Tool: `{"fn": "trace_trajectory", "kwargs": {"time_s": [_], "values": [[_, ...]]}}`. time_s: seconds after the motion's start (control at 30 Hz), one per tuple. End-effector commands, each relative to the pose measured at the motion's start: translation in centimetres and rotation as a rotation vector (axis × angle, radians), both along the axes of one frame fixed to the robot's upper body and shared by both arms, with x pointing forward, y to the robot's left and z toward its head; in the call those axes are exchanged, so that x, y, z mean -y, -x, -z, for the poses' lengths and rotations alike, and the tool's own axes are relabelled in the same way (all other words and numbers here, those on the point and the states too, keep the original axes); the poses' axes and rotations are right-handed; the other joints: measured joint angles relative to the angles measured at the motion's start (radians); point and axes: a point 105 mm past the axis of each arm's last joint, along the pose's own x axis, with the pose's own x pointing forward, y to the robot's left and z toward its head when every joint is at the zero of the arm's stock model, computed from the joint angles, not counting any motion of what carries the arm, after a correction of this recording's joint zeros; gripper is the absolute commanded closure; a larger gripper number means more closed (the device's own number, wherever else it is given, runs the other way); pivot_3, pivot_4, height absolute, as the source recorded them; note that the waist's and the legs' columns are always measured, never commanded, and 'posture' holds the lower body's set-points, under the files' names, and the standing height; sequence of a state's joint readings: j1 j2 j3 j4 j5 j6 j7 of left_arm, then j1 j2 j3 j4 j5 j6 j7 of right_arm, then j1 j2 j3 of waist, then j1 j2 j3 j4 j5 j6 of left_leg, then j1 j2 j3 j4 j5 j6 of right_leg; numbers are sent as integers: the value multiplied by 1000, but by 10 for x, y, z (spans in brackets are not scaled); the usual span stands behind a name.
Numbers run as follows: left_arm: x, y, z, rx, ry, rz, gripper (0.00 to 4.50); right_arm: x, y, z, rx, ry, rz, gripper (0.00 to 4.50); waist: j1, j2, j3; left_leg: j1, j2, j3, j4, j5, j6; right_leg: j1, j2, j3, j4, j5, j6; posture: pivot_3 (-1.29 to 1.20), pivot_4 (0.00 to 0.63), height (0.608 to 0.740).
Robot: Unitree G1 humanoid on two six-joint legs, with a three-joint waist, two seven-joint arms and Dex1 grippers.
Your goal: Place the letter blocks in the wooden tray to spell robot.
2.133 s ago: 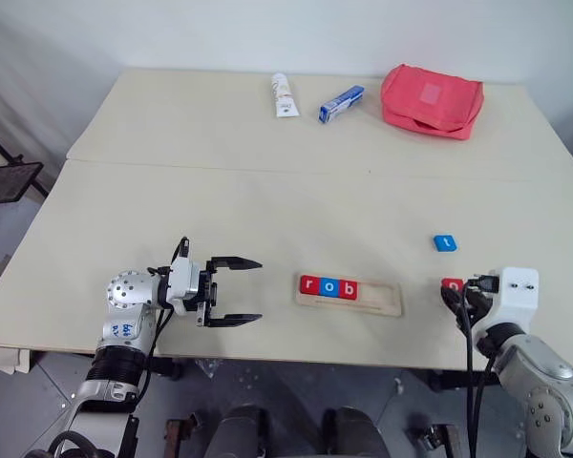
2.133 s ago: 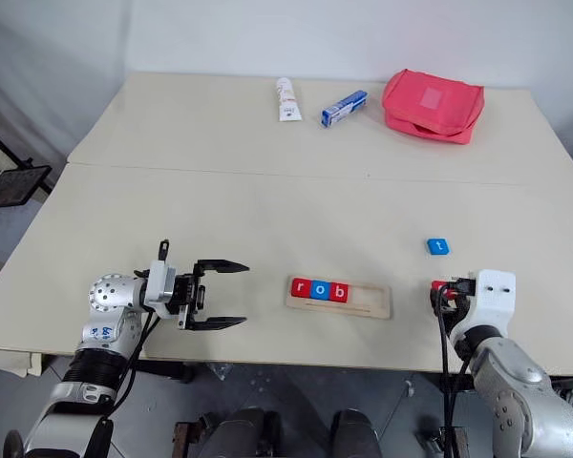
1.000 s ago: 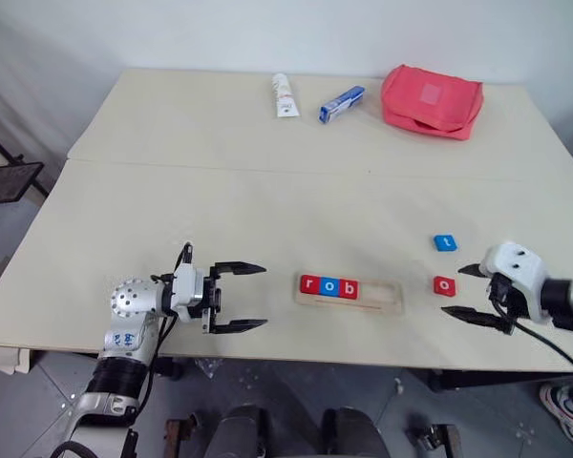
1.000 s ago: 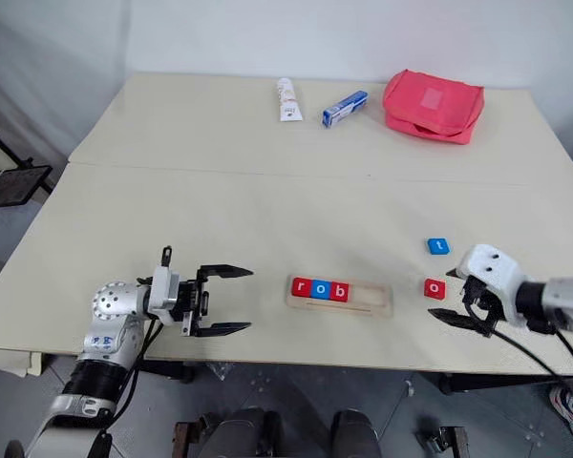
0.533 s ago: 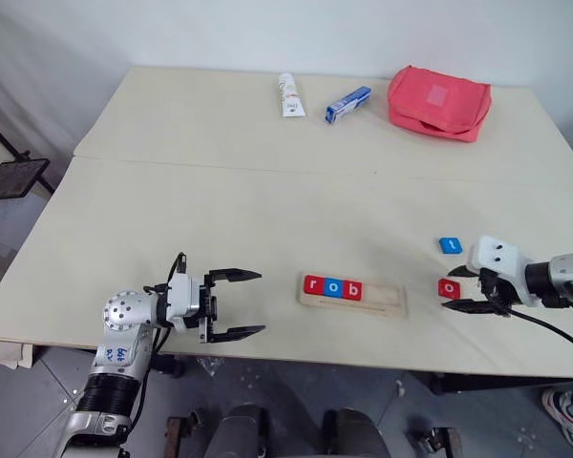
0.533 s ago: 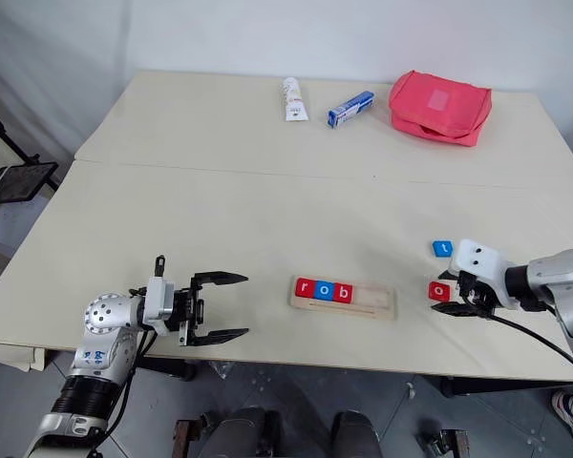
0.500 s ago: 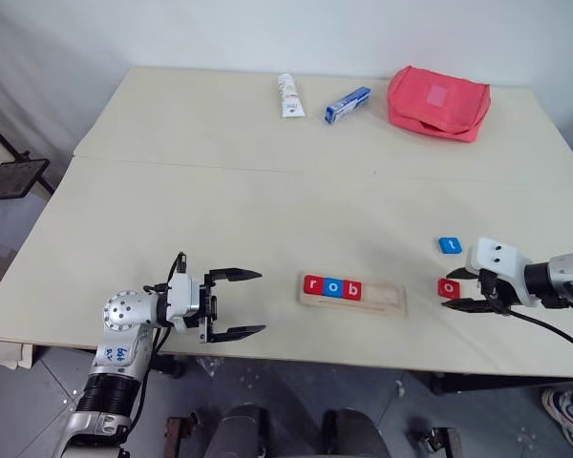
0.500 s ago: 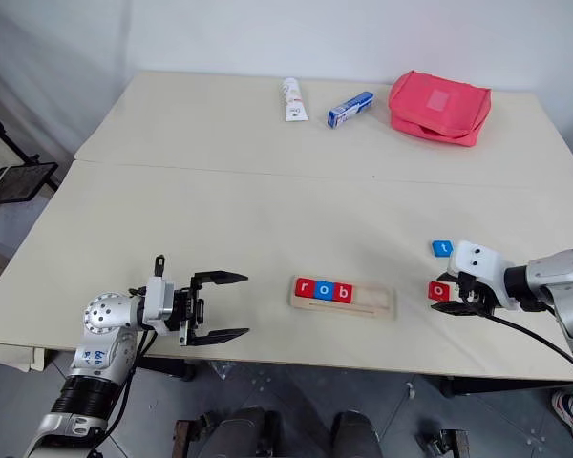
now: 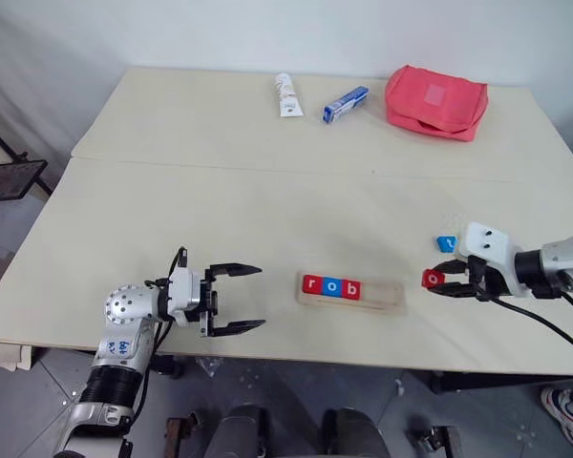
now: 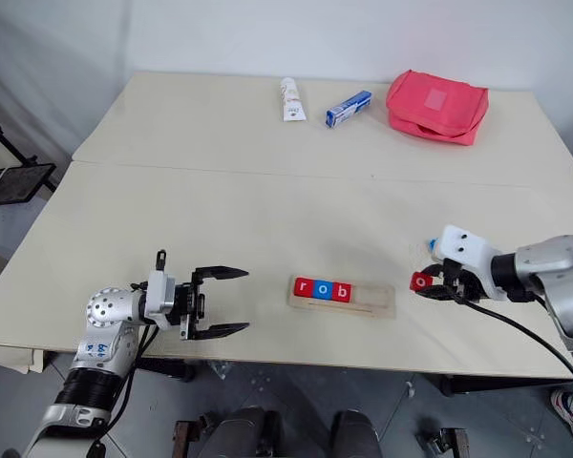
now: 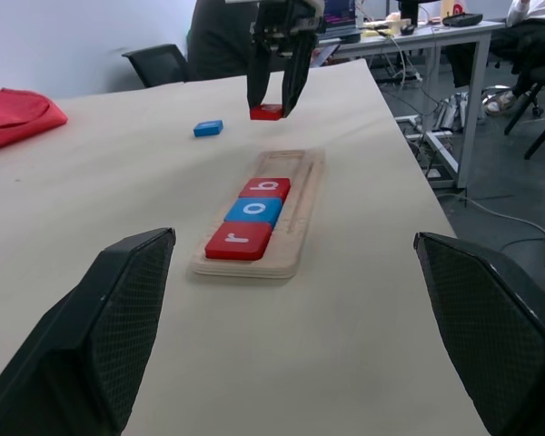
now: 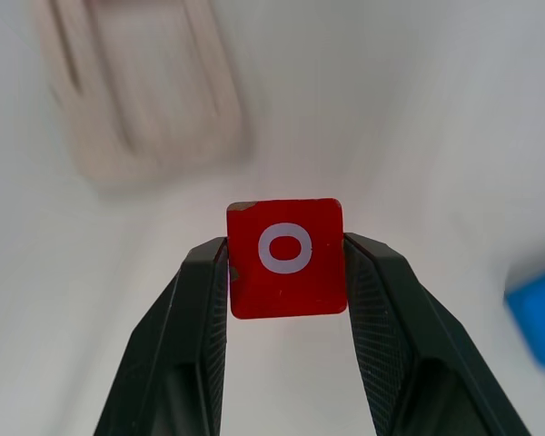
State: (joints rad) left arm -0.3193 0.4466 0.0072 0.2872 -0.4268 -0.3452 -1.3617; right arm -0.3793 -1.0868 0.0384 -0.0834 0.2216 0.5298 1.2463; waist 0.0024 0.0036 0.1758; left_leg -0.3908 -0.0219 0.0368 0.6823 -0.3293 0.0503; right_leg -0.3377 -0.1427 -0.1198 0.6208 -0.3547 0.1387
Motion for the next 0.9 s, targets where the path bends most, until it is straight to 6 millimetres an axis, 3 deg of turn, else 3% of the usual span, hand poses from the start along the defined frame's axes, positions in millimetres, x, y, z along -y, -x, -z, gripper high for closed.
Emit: {"fn": "trace_trajectory", "kwargs": {"time_s": [0.03,0.2,0.33,0.9], "values": [[1,-1,-4,28,10,9,0,-21,2,-10,22,-24,-30,3052,1,0,0,0,0,0,0,0,0,0,0,0,0,0,0,0,150,740],[3,-2,-4,34,15,10,0,-56,2,-2,-11,-33,-98,3052,-2,0,0,0,0,0,0,0,0,0,0,0,0,0,0,0,150,740],[1,1,-2,33,17,-1,0,-70,-2,4,-16,-23,-133,3052,-2,0,0,0,0,0,0,0,0,-1,0,0,1,0,0,0,150,740],[-1,6,1,28,23,-33,0,-82,-1,15,-46,-15,-189,3052,-3,0,0,0,-1,-1,-1,0,0,-1,-1,0,1,0,0,0,150,740]]}}
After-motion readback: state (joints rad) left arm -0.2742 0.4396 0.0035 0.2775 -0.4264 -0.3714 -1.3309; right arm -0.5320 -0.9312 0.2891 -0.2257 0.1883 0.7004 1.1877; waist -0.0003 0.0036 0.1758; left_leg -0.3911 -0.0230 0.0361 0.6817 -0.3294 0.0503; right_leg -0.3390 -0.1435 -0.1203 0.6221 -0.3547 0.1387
